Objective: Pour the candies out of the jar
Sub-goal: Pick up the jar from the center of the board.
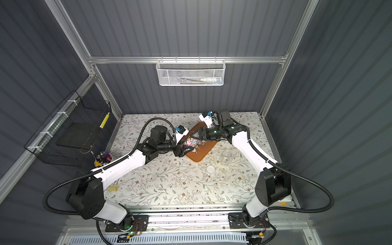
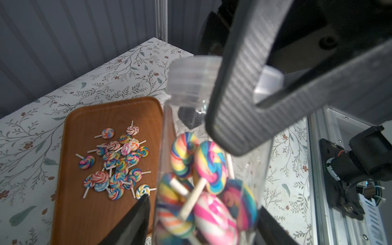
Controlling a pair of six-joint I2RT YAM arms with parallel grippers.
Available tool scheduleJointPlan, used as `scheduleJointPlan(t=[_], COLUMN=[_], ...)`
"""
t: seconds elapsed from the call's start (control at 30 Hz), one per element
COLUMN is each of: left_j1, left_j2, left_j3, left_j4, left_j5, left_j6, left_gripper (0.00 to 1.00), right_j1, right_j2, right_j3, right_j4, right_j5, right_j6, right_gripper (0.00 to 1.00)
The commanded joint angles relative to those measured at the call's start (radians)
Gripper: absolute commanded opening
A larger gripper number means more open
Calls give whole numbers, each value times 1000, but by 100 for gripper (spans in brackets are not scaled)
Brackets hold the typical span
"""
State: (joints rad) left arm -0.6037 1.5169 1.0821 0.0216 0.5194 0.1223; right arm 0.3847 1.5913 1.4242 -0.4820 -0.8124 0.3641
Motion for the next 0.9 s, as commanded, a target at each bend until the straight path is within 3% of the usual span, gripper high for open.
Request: scheduleJointPlan(t=[0.0,0.1,0.33,0.47,0.5,0.57,0.87], left_j1=[-7,-7,-7,-8,-7,-7,-16], left_j2=[-13,-8,0,0,2,2,1], left_j3=[19,20,24,24,23,21,0], left_j4=[9,6,8,8,8,6,47], left_j5=[4,-2,-12,-22,-27,-35,-90], left_j6=[1,2,-6,-7,-6,-11,-44], left_gripper=[61,56,31,30,28,24,7], right_j1=[0,0,0,0,-1,-4,-3], right_j2=[-32,-35,-40,-44,-46,-54,-83], right_j3=[-10,-13,-24,-21,-17,-7,-62], right_j4=[43,47,55,52,46,34,44], right_j5=[-59,-65,-69,-46,-30,10,197], right_j6=[21,26,38,45,46,53,165], right_gripper=[37,37,38,59,68,76,78])
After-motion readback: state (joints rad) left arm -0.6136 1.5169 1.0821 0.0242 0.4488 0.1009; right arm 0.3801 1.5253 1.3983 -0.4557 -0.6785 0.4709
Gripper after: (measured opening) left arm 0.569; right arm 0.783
